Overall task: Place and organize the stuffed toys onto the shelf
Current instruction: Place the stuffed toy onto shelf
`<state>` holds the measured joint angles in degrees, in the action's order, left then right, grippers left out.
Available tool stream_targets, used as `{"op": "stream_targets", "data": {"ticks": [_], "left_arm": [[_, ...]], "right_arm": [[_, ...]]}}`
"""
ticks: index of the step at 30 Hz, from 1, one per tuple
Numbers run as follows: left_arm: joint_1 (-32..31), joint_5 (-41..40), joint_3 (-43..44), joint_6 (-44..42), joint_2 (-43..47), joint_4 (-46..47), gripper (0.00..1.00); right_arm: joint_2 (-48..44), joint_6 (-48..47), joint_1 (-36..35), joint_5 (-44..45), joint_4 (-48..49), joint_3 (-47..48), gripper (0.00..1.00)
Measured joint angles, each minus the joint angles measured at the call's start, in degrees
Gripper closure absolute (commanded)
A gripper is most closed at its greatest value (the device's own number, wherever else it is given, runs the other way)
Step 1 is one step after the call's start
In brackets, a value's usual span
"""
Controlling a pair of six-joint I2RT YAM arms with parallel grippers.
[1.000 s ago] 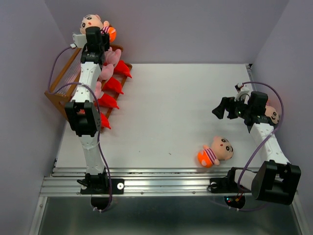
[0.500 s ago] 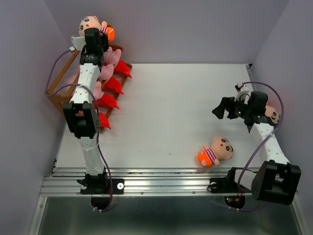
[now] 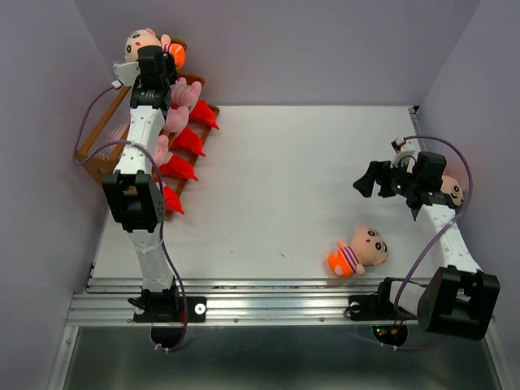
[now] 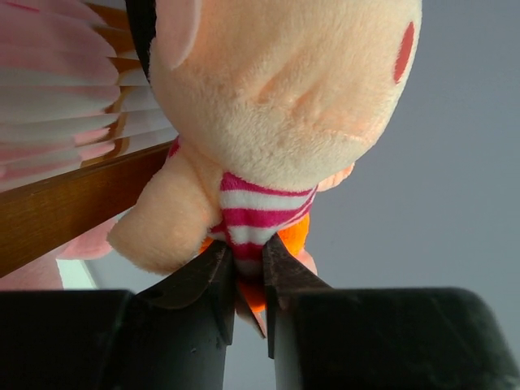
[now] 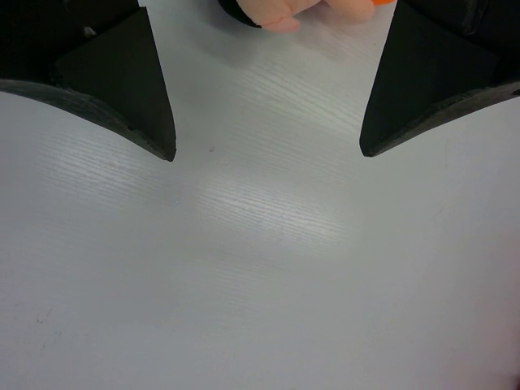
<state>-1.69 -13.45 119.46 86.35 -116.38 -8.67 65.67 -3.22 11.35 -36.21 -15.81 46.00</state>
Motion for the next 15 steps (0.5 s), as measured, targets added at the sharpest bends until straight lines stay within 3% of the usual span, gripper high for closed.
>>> {"op": "stream_targets", "data": {"ticks": [9, 12, 15], "left_arm": [[0.26, 0.13, -0.63, 0.83, 0.00, -0.17, 0.57], [0.28, 0.26, -0.63, 0.81, 0.00, -0.17, 0.40], [0.31, 0.83, -0.63, 0.72, 0.00, -0.17, 0.34]], "right_arm": [[0.00, -0.02, 0.00, 0.00, 0.02, -0.02, 0.00], [0.00, -0.02, 0.00, 0.00, 0.00, -0.02, 0.00], [0.00, -0.04, 0.00, 0.00, 0.00, -0.02, 0.00]]}}
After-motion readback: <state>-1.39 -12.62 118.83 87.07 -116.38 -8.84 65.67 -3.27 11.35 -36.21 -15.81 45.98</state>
